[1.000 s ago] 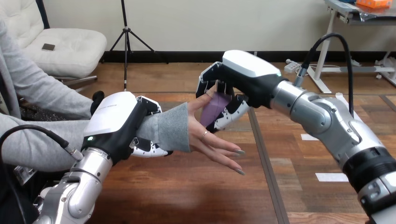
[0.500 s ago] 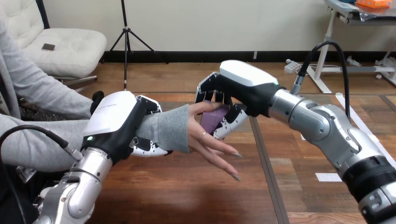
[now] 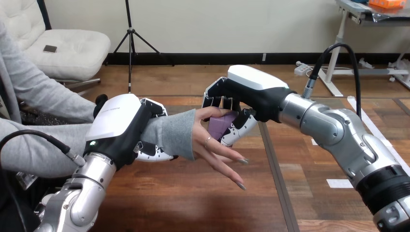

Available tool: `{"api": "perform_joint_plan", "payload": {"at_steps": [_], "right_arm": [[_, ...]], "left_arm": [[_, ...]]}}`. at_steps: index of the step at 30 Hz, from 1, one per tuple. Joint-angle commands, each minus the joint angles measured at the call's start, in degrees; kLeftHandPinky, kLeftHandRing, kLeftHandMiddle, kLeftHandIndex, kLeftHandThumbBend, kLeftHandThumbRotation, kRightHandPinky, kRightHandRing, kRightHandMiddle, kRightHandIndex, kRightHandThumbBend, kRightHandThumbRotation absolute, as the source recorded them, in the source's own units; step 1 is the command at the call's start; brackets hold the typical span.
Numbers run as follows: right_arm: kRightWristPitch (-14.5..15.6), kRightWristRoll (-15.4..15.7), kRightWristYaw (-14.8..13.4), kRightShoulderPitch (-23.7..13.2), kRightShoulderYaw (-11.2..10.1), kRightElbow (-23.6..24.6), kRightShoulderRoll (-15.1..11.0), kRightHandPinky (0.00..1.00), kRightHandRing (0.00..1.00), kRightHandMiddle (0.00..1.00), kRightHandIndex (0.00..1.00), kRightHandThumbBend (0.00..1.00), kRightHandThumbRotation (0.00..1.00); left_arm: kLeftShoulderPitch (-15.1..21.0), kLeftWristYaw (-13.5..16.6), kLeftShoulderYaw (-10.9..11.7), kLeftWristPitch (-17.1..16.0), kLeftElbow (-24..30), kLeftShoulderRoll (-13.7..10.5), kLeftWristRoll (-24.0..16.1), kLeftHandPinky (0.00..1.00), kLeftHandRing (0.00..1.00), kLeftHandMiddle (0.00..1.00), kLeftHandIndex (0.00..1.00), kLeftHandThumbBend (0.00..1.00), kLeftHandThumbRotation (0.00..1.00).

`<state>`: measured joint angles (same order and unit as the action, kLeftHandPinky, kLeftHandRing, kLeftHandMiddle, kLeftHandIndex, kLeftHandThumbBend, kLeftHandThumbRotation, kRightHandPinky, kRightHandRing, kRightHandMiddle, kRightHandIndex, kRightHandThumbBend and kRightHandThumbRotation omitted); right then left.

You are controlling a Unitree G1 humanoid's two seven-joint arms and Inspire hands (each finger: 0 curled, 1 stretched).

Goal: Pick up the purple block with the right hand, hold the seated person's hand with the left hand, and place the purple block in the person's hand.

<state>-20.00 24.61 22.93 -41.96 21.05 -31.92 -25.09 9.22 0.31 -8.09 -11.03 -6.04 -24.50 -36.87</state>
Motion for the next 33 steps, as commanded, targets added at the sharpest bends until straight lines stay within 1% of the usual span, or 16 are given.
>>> {"api": "perform_joint_plan", "payload": {"at_steps": [1, 12, 30, 33], "right_arm": [[1.9, -2.2, 1.4, -0.6, -2.4, 5.3, 0.1, 0.33, 0.37, 0.43, 0.43, 0.72, 0.00], [5.2, -2.6, 3.6, 0.3, -3.1, 8.3, -0.1, 0.33, 0.37, 0.43, 0.43, 0.75, 0.00], [6.0, -3.3, 4.4, 0.9, -3.7, 9.1, -0.3, 0.34, 0.37, 0.43, 0.43, 0.75, 0.00], [5.7, -3.3, 4.3, 0.8, -3.7, 8.9, -0.4, 0.34, 0.37, 0.43, 0.43, 0.76, 0.00]], "left_arm": [[5.1, 3.0, 1.1, -2.5, 3.9, 0.1, 0.5, 0.20, 0.26, 0.32, 0.33, 0.65, 0.00], [4.9, 2.7, 1.1, -2.6, 4.0, -0.3, 0.7, 0.20, 0.27, 0.32, 0.34, 0.66, 0.00], [4.7, 2.3, 1.1, -2.3, 4.3, -0.5, 0.7, 0.20, 0.27, 0.33, 0.34, 0.67, 0.00], [4.7, 2.2, 1.2, -2.6, 4.2, -0.6, 0.9, 0.20, 0.27, 0.33, 0.34, 0.67, 0.00]]}}
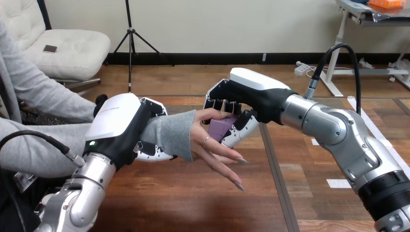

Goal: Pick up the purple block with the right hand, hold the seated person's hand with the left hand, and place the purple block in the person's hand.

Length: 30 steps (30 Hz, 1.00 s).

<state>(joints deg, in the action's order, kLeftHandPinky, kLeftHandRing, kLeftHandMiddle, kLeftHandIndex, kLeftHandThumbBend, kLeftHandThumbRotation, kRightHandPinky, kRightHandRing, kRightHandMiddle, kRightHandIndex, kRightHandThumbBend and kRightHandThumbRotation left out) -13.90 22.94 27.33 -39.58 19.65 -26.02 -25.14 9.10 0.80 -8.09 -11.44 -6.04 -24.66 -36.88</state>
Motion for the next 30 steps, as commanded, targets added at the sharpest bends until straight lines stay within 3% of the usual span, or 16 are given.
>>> {"api": "perform_joint_plan", "payload": {"at_steps": [1, 10, 15, 30], "right_arm": [[-0.1, -1.5, 0.1, -1.6, -2.2, 3.2, -0.4, 0.34, 0.37, 0.43, 0.43, 0.76, 0.00], [3.3, -1.4, 1.9, -1.7, -2.1, 4.4, -0.6, 0.40, 0.44, 0.48, 0.49, 0.82, 0.01], [4.6, -1.6, 2.6, -1.6, -2.3, 5.0, -0.5, 0.42, 0.48, 0.52, 0.52, 0.85, 0.12], [4.8, -2.5, 2.6, -1.1, -2.9, 5.6, -0.7, 0.47, 0.54, 0.57, 0.59, 0.91, 0.43]], "left_arm": [[4.9, 1.9, 1.1, -2.3, 4.1, -0.5, 0.8, 0.20, 0.27, 0.33, 0.34, 0.67, 0.00], [5.1, 2.3, 1.1, -2.7, 3.5, -0.6, 0.7, 0.21, 0.28, 0.33, 0.34, 0.68, 0.00], [5.1, 2.1, 1.1, -2.5, 3.7, -0.5, 0.7, 0.21, 0.27, 0.33, 0.34, 0.68, 0.00], [5.1, 1.4, 1.1, -2.3, 4.1, -0.4, 1.2, 0.21, 0.27, 0.32, 0.34, 0.67, 0.00]]}}
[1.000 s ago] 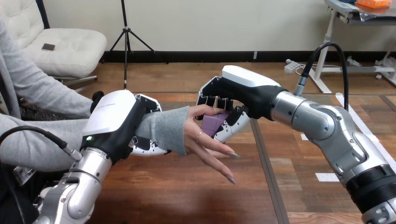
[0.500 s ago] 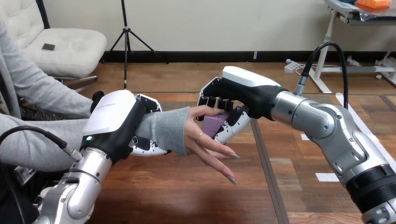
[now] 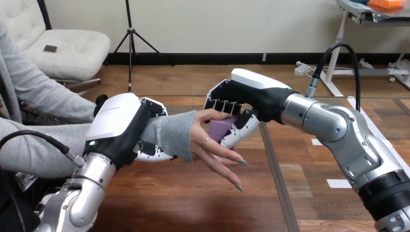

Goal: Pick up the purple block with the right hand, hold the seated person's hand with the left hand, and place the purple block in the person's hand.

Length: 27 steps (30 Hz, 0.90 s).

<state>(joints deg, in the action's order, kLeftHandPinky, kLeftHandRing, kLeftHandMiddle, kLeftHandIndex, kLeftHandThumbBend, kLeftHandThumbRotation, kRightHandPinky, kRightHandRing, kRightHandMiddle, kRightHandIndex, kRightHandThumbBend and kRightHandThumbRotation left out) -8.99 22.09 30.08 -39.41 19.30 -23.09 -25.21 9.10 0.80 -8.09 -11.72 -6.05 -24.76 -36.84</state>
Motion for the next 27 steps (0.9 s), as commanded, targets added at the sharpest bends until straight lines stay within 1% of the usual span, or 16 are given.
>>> {"api": "perform_joint_plan", "payload": {"at_steps": [1, 3, 12, 27], "right_arm": [[-0.2, -1.6, -0.2, -1.2, -2.6, 2.6, -0.7, 0.48, 0.54, 0.58, 0.59, 0.91, 0.44], [-0.3, -1.7, -0.3, -1.2, -2.6, 2.6, -0.8, 0.49, 0.55, 0.59, 0.60, 0.91, 0.47], [-1.0, -1.7, -0.6, -1.3, -2.6, 2.0, -1.0, 0.51, 0.56, 0.60, 0.60, 0.90, 0.58], [-1.6, -2.6, -0.7, -1.7, -2.7, 0.2, -1.6, 0.51, 0.56, 0.59, 0.60, 0.90, 0.70]], "left_arm": [[5.1, 1.4, 1.0, -2.2, 4.0, -0.3, 1.2, 0.21, 0.27, 0.32, 0.34, 0.67, 0.00], [5.1, 1.5, 1.0, -2.4, 3.8, -0.4, 1.2, 0.21, 0.27, 0.32, 0.34, 0.67, 0.00], [5.3, 1.2, 1.1, -2.8, 3.5, -0.4, 2.0, 0.20, 0.26, 0.32, 0.33, 0.67, 0.00], [5.1, 1.4, 1.2, -2.9, 3.6, -0.6, 1.8, 0.20, 0.26, 0.32, 0.33, 0.67, 0.00]]}}
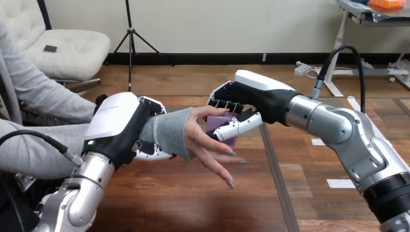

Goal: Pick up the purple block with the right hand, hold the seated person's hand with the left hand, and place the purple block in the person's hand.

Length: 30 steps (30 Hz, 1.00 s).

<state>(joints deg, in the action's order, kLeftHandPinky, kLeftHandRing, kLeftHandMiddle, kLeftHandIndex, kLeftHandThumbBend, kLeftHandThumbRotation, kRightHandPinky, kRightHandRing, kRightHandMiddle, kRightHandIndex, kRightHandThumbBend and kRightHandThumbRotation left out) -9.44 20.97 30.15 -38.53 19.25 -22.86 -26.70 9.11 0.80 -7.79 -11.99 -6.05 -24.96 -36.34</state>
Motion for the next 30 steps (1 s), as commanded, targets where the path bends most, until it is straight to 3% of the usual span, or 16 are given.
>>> {"api": "perform_joint_plan", "payload": {"at_steps": [1, 10, 15, 18, 30], "right_arm": [[-1.3, -1.5, -0.9, -2.7, -2.7, -0.3, -0.1, 0.51, 0.56, 0.59, 0.60, 0.90, 0.71], [-3.0, -2.8, -1.5, -3.4, -3.4, -3.2, -0.5, 0.48, 0.53, 0.55, 0.58, 0.89, 0.84], [-4.3, -3.9, -1.5, -3.8, -4.1, -5.2, -0.5, 0.31, 0.35, 0.40, 0.48, 0.89, 0.88], [-5.1, -4.2, -1.2, -4.2, -4.3, -6.2, -0.9, 0.28, 0.32, 0.38, 0.46, 0.89, 0.90], [-4.0, -5.6, 1.0, -4.8, -6.3, -6.8, -2.7, 0.44, 0.48, 0.53, 0.56, 0.88, 0.95]], "left_arm": [[5.0, 1.3, 0.9, -2.5, 3.7, -0.4, 1.2, 0.20, 0.26, 0.32, 0.33, 0.67, 0.00], [4.5, 1.0, 1.0, -1.9, 4.2, -0.5, 1.1, 0.21, 0.27, 0.32, 0.34, 0.67, 0.00], [4.3, 0.5, 1.0, -1.2, 4.9, -0.5, 0.8, 0.21, 0.27, 0.32, 0.34, 0.66, 0.00], [4.1, 0.2, 1.1, -0.8, 5.1, -0.5, 0.8, 0.21, 0.27, 0.32, 0.34, 0.66, 0.00], [3.9, 0.5, 1.3, -1.5, 5.2, -0.6, 0.8, 0.21, 0.27, 0.33, 0.34, 0.66, 0.00]]}}
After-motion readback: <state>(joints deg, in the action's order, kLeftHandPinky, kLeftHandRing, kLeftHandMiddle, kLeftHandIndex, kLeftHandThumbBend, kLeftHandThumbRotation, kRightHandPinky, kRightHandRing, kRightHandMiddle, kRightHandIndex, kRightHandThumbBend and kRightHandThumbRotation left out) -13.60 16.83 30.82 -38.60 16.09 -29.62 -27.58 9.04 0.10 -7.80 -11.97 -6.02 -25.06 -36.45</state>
